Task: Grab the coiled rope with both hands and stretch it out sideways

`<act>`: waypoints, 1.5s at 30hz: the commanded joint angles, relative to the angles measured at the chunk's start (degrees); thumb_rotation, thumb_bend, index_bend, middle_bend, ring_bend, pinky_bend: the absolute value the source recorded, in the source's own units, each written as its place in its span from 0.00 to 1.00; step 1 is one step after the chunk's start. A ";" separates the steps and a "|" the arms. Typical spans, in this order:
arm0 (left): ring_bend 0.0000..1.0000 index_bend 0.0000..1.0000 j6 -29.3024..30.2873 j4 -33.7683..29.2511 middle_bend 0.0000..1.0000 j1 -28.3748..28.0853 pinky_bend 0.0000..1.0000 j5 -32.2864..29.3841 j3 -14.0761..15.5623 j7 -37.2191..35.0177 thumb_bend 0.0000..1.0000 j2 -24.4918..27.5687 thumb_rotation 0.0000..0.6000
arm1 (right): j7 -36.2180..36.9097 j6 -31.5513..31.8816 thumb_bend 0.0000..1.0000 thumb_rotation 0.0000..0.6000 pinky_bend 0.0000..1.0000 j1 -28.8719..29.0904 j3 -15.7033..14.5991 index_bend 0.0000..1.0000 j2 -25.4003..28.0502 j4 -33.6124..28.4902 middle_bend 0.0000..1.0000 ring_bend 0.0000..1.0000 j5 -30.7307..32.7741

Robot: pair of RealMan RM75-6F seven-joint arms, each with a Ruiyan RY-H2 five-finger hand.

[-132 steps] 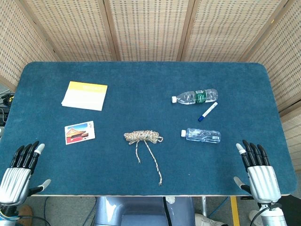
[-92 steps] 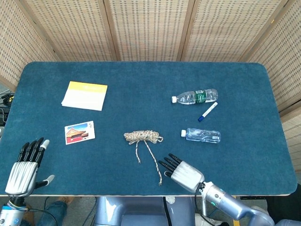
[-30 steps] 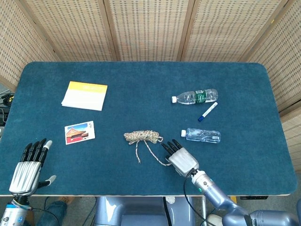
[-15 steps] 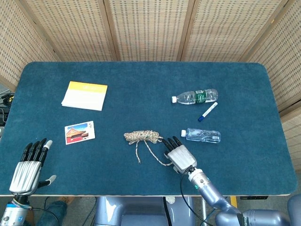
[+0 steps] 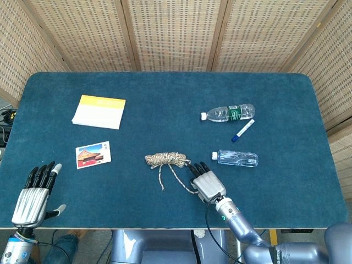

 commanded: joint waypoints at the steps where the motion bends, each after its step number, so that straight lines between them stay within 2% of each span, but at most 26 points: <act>1: 0.00 0.00 0.01 0.03 0.00 -0.01 0.00 -0.03 0.02 0.09 0.00 -0.05 1.00 | 0.40 0.14 0.38 1.00 0.00 0.20 -0.15 0.49 -0.35 0.34 0.00 0.00 -0.04; 19: 0.00 0.00 -0.05 0.07 0.00 -0.14 0.00 -0.07 0.20 -0.02 0.00 -0.06 1.00 | 1.50 0.82 0.39 1.00 0.00 1.23 -1.40 0.51 -2.27 2.44 0.00 0.00 0.13; 29: 0.00 0.00 -0.04 0.08 0.00 -0.19 0.00 -0.09 0.27 0.04 0.00 -0.09 1.00 | 2.30 1.42 0.40 1.00 0.00 1.33 -1.75 0.57 -2.88 3.41 0.00 0.00 -0.65; 38: 0.00 0.00 -0.22 0.16 0.00 -0.33 0.00 -0.26 0.25 0.43 0.00 -0.26 1.00 | 2.78 1.81 0.42 1.00 0.00 1.33 -1.92 0.58 -2.81 3.37 0.00 0.00 -1.35; 45: 0.00 0.00 -1.48 2.66 0.00 -2.69 0.00 2.71 -0.70 0.67 0.02 -1.87 1.00 | 2.42 2.61 0.42 1.00 0.00 1.48 -1.85 0.58 -2.01 2.65 0.00 0.00 -2.60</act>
